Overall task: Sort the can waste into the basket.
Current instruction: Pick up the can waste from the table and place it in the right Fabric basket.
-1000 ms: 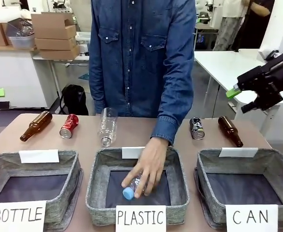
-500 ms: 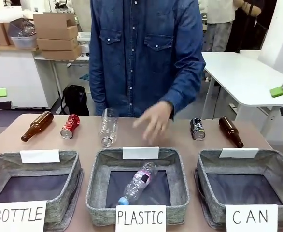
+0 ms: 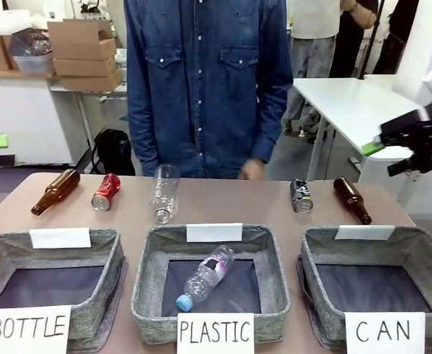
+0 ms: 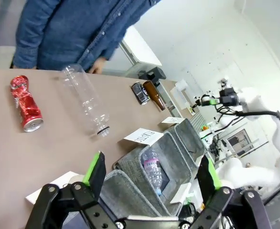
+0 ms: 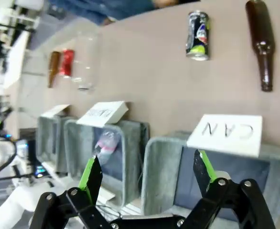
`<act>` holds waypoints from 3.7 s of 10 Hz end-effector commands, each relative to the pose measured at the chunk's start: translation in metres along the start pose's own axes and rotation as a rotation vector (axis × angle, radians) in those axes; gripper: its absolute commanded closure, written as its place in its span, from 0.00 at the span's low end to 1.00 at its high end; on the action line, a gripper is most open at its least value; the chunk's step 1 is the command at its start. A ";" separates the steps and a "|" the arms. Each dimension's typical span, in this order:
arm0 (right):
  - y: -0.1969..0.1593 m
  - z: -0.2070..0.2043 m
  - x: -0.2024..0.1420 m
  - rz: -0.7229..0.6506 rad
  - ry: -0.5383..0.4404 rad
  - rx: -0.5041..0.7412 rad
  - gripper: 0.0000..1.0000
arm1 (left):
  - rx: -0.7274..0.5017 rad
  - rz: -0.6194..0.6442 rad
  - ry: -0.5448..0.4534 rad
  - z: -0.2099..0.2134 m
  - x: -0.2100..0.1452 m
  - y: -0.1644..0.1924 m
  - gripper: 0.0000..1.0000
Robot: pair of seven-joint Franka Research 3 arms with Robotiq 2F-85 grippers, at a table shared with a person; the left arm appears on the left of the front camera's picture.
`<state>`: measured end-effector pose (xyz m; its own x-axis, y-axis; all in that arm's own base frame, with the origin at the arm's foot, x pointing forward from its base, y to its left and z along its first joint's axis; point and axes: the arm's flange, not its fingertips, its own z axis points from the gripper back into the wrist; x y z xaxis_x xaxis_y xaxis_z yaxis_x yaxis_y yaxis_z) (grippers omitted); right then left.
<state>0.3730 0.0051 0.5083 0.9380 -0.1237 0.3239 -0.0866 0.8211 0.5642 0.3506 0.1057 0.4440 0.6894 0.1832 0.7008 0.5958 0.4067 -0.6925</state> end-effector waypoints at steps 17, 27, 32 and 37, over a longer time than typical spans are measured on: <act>-0.036 -0.282 0.138 0.095 0.197 -0.448 0.00 | -0.014 -0.023 -0.020 -0.001 0.001 -0.001 0.00; -0.036 -0.309 0.149 0.065 0.207 -0.603 1.00 | -0.014 -0.023 -0.020 -0.001 0.001 -0.001 0.00; -0.047 -0.303 0.146 0.026 0.222 -0.611 1.00 | -0.014 -0.023 -0.020 -0.001 0.001 -0.001 0.00; -0.014 -0.170 0.115 0.103 0.214 -0.331 1.00 | -0.014 -0.023 -0.020 -0.001 0.001 -0.001 0.00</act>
<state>0.5894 0.1012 0.3604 0.9819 0.0212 0.1879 -0.0482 0.9890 0.1401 0.3505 0.1058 0.4450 0.6876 0.1828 0.7028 0.5978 0.4069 -0.6907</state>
